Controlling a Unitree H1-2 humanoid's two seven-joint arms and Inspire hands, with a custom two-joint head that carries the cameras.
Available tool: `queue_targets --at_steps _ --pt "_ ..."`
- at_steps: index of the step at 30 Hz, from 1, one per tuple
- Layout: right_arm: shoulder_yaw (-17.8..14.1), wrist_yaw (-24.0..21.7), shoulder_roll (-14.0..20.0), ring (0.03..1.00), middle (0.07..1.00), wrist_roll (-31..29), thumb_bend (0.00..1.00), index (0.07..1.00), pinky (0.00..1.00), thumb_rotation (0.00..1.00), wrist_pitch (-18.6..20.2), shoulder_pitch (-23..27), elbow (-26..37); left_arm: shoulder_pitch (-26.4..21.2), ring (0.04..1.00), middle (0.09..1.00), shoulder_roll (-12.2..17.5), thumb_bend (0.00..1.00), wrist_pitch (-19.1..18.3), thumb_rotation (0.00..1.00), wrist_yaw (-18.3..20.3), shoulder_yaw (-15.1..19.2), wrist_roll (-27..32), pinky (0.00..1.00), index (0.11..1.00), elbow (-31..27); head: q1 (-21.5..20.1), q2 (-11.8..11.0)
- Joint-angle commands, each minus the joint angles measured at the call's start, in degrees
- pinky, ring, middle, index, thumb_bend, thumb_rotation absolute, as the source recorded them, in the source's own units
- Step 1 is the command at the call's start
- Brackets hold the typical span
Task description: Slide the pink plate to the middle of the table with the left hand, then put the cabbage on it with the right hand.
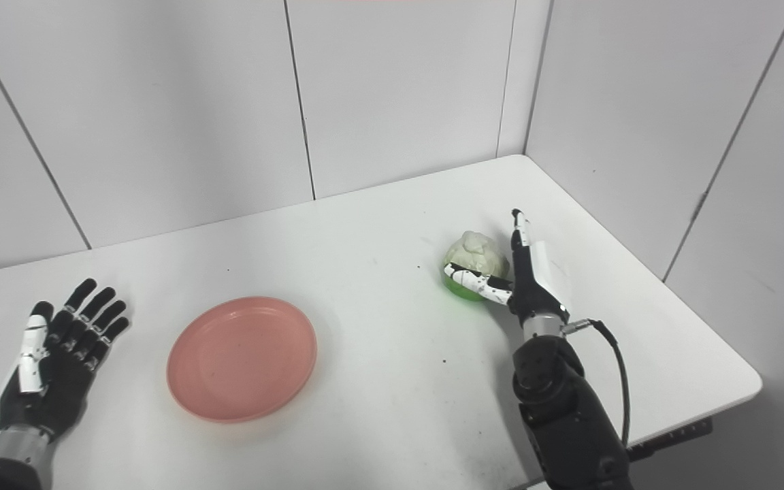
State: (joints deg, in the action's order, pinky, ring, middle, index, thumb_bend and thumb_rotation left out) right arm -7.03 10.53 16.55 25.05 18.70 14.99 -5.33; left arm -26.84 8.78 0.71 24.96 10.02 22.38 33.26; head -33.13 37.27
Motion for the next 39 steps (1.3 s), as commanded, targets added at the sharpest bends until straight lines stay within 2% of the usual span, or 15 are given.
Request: queue_targets --at_steps 1,19,23,30,31,33,35,36,39 --pt "0.0 0.2 1.7 0.910 0.990 -0.6 1.00 1.000 0.76 0.57 -2.4 2.5 0.5 1.3 0.893 0.898 0.4 0.49 -1.8 1.00 -0.6 -0.2 -0.2 0.92 0.897 0.5 0.1 0.0" --pt "2.3 0.5 3.2 0.932 0.993 -0.1 1.00 1.000 0.80 0.51 -1.8 5.0 -3.9 2.2 0.894 0.899 0.0 0.48 -2.7 1.00 -1.0 -0.7 -0.2 0.92 0.893 -1.9 1.0 0.2" --pt "2.1 1.7 3.1 0.911 0.959 -0.1 1.00 0.992 0.80 0.43 -2.3 5.3 -4.7 2.4 0.890 0.895 -0.1 0.48 -2.9 1.00 -1.3 -0.7 -0.2 0.91 0.884 -2.3 1.0 0.2" --pt "2.2 2.5 3.1 0.870 0.897 -0.2 1.00 0.921 0.78 0.28 -2.4 5.4 -5.3 2.6 0.894 0.898 0.2 0.48 -3.2 1.00 -1.3 -0.9 -0.2 0.92 0.891 -2.7 1.0 0.5" --pt "2.1 2.5 3.0 0.852 0.873 -0.3 1.00 0.881 0.77 0.23 -2.2 5.4 -5.3 2.6 0.895 0.898 0.2 0.48 -3.1 1.00 -1.2 -1.0 -0.3 0.92 0.892 -2.6 1.0 0.5" --pt "1.2 3.5 2.3 0.782 0.794 -1.3 0.96 0.783 0.72 0.12 -3.0 5.4 -5.6 2.5 0.896 0.900 0.3 0.49 -2.9 1.00 -1.1 -1.1 -0.3 0.92 0.893 -2.5 1.1 0.6" --pt "0.8 4.2 1.9 0.663 0.688 -1.7 0.87 0.688 0.60 0.03 -3.5 5.5 -6.1 2.5 0.893 0.899 0.3 0.49 -2.9 1.00 -1.1 -1.1 -0.2 0.92 0.892 -2.5 1.1 0.6" --pt "0.7 4.4 1.9 0.630 0.660 -1.7 0.85 0.662 0.57 0.01 -3.5 5.5 -6.2 2.5 0.892 0.898 0.3 0.48 -3.0 1.00 -1.2 -1.1 -0.2 0.92 0.891 -2.5 1.1 0.6" --pt "0.9 5.4 1.9 0.522 0.520 -1.0 0.57 0.502 0.49 0.00 -2.6 5.8 -6.7 2.5 0.890 0.896 0.2 0.48 -3.1 1.00 -1.5 -1.0 -0.1 0.91 0.891 -2.6 1.1 0.6"
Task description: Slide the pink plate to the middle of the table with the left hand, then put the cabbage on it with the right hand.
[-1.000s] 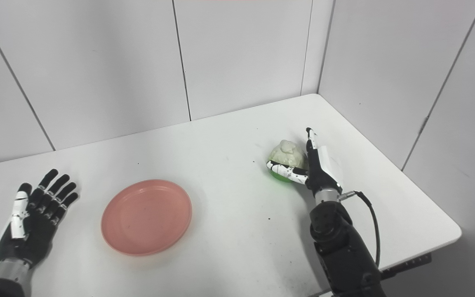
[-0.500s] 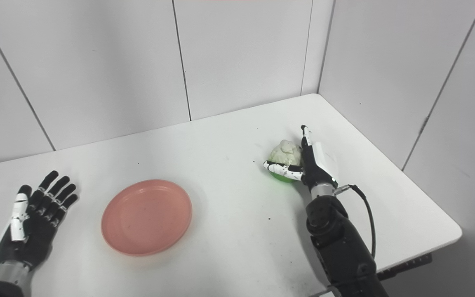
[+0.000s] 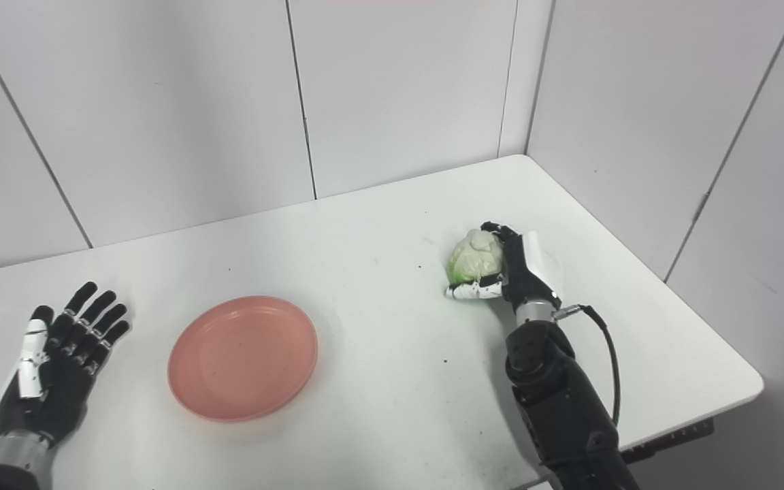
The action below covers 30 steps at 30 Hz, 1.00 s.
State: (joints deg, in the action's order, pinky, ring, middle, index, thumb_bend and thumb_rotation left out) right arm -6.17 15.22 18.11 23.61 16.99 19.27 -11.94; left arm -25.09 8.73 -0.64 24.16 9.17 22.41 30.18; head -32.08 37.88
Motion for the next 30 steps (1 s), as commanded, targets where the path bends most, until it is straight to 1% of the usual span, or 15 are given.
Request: queue_targets --at_steps 1,3,6,9,10,12,16,20,24,27,30 --pt "0.2 1.0 0.3 0.516 0.516 0.7 0.56 0.497 0.48 0.00 -0.5 1.6 -0.1 0.8 0.891 0.897 0.2 0.48 -1.7 1.00 -0.7 -0.1 -0.2 0.92 0.891 0.5 0.1 0.0" --pt "0.3 1.2 0.4 0.497 0.503 0.9 0.54 0.483 0.46 0.00 0.2 1.6 0.0 0.7 0.894 0.900 0.3 0.49 -1.4 1.00 -0.5 -0.3 -0.3 0.92 0.896 0.6 0.2 0.1" --pt "0.7 1.4 0.5 0.483 0.489 1.5 0.53 0.486 0.45 0.00 0.8 1.6 0.1 0.8 0.893 0.899 0.4 0.48 -1.2 1.00 -0.1 -0.5 -0.2 0.92 0.900 0.6 0.4 0.1" --pt "0.5 1.8 0.5 0.475 0.485 1.4 0.53 0.488 0.44 0.00 0.0 1.5 0.1 0.9 0.895 0.903 0.3 0.48 -1.5 1.00 -0.3 -0.5 -0.1 0.92 0.901 0.2 0.8 0.0" --pt "0.5 1.9 0.5 0.435 0.493 1.4 0.52 0.491 0.44 0.00 -0.2 1.5 0.3 0.9 0.894 0.903 0.2 0.48 -1.5 1.00 -0.4 -0.5 -0.2 0.92 0.901 0.0 0.8 0.0" --pt "0.5 2.0 0.5 0.421 0.494 1.6 0.52 0.493 0.43 0.00 -0.3 1.3 1.0 1.0 0.893 0.903 0.1 0.48 -1.7 1.00 -0.7 -0.6 -0.3 0.92 0.901 -0.2 1.1 0.0" --pt "0.3 2.0 0.4 0.411 0.496 1.6 0.52 0.496 0.44 0.00 -0.1 1.0 2.6 1.2 0.890 0.900 -0.2 0.48 -1.9 1.00 -1.2 -0.9 -0.4 0.92 0.901 -0.5 2.1 -0.2" --pt "0.4 1.8 -0.3 0.420 0.485 1.9 0.52 0.505 0.46 0.00 0.7 1.4 6.0 1.3 0.885 0.899 -0.8 0.47 -1.8 1.00 -1.6 -1.0 -0.3 0.91 0.900 -0.7 3.4 -0.3" --pt "1.5 1.2 -0.1 0.428 0.488 3.2 0.52 0.496 0.46 0.00 0.0 2.1 9.2 1.4 0.886 0.902 -1.6 0.47 -1.4 1.00 -2.4 -1.5 -0.8 0.91 0.903 -1.2 5.8 -0.5" --pt "2.7 0.2 -0.9 0.435 0.499 4.1 0.52 0.482 0.48 0.00 0.8 3.5 12.0 1.6 0.887 0.902 -2.2 0.47 -1.2 1.00 -2.9 -1.9 -1.2 0.91 0.902 -1.8 6.8 -0.5" --pt "4.0 -1.4 -1.7 0.433 0.501 4.2 0.52 0.480 0.47 0.00 0.5 4.8 14.1 1.8 0.889 0.902 -2.9 0.47 -1.0 1.00 -3.8 -2.5 -1.7 0.91 0.902 -2.4 9.4 -0.7"
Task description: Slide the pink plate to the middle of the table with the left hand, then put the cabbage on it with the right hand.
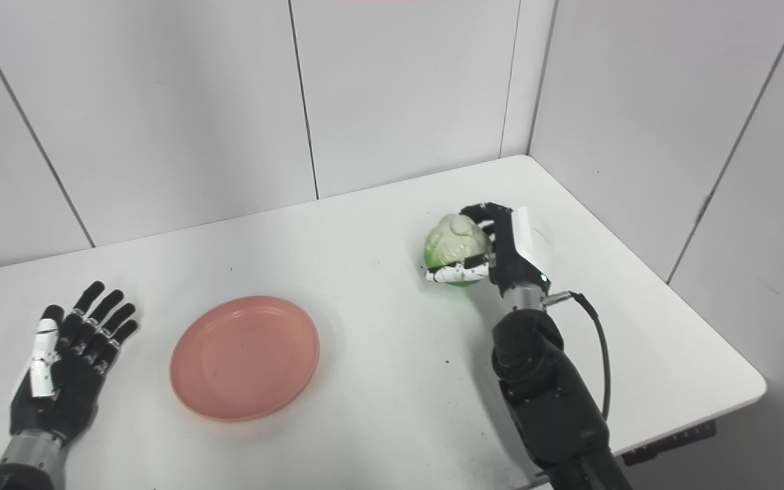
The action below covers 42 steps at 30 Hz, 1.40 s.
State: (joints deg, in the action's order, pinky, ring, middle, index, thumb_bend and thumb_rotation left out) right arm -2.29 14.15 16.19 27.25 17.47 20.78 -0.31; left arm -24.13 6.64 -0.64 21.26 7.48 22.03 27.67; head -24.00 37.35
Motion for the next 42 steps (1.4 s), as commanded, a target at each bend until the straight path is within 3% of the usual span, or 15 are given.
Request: queue_targets --at_steps 1,9,14,21,33,42 --pt "0.7 -0.7 -0.1 0.430 0.499 0.8 0.52 0.483 0.46 0.00 -0.1 3.8 3.0 1.0 0.890 0.902 -1.0 0.47 -1.1 1.00 -1.4 -1.0 -1.6 0.91 0.902 -0.3 1.3 -0.2" --pt "6.8 -4.2 -2.3 0.419 0.507 1.2 0.52 0.485 0.44 0.00 -3.5 6.4 3.4 2.6 0.894 0.900 -3.8 0.46 -3.0 1.00 -5.4 -2.7 -4.1 0.92 0.902 -5.0 8.4 -0.2" --pt "10.4 -4.0 -5.0 0.411 0.511 1.4 0.52 0.488 0.43 0.00 -6.9 7.6 0.3 3.5 0.896 0.897 -5.5 0.46 -5.0 1.00 -8.4 -4.0 -6.0 0.92 0.901 -8.1 11.9 -0.2" --pt "14.1 -4.5 -9.3 0.408 0.516 1.2 0.52 0.490 0.43 0.00 -9.3 8.8 -4.7 3.8 0.883 0.891 -7.8 0.46 -4.8 1.00 -10.8 -4.9 -7.9 0.93 0.887 -8.9 16.8 -0.1" --pt "18.1 -5.8 -13.0 0.396 0.510 0.6 0.52 0.503 0.40 0.00 -13.3 8.5 -8.5 3.7 0.878 0.885 -10.2 0.45 -5.3 1.00 -13.7 -6.1 -9.8 0.89 0.887 -10.0 22.8 0.8" --pt "20.0 -7.4 -14.2 0.392 0.506 0.9 0.52 0.512 0.41 0.00 -14.1 8.3 -11.1 3.3 0.862 0.876 -11.4 0.45 -5.1 1.00 -15.4 -6.6 -11.0 0.84 0.876 -10.1 23.8 1.2"
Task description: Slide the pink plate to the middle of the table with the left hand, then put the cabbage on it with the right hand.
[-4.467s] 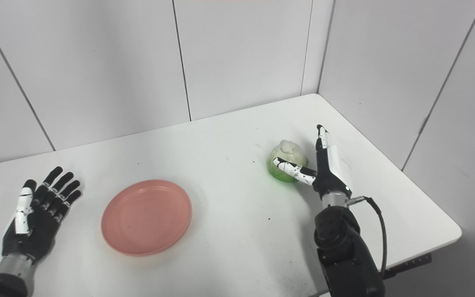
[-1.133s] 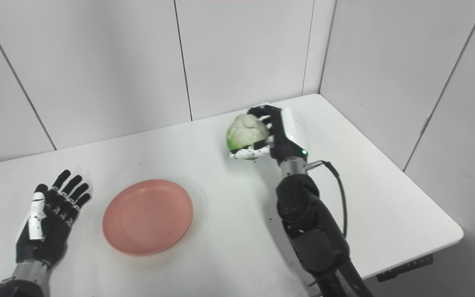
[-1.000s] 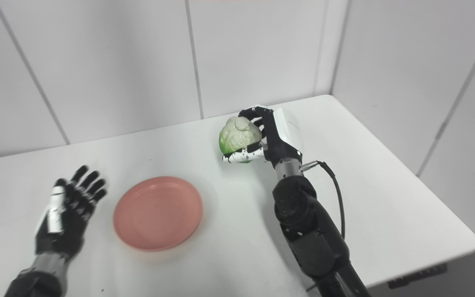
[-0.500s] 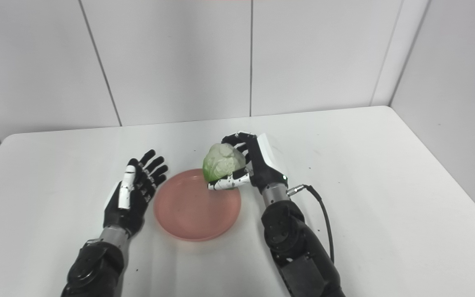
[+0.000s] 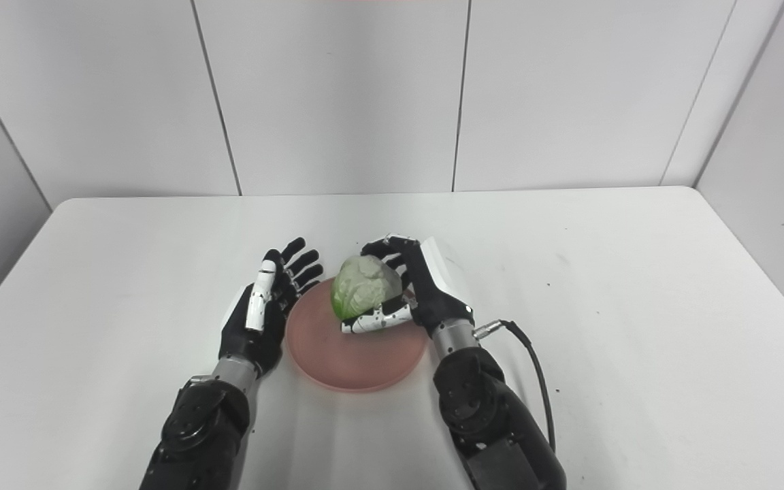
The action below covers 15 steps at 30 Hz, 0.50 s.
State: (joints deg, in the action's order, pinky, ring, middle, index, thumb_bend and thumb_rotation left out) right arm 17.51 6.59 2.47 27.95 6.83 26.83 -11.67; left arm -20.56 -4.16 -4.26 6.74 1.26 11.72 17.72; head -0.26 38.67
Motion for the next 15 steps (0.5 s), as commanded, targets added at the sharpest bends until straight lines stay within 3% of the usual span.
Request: queue_targets --at_steps 1,15 --pt "0.5 0.3 -0.5 0.391 0.506 0.6 0.52 0.513 0.41 0.00 -3.6 2.2 -0.1 -0.3 0.861 0.876 -0.6 0.45 -1.6 1.00 -1.0 -0.4 -0.7 0.84 0.874 -0.2 0.1 0.0" --pt "2.5 -1.4 -0.2 0.385 0.502 2.5 0.51 0.521 0.39 0.00 -2.5 0.7 -0.6 -0.2 0.878 0.886 -0.5 0.46 -3.3 1.00 -0.9 -0.5 -1.2 0.86 0.882 -1.4 -0.5 0.4"
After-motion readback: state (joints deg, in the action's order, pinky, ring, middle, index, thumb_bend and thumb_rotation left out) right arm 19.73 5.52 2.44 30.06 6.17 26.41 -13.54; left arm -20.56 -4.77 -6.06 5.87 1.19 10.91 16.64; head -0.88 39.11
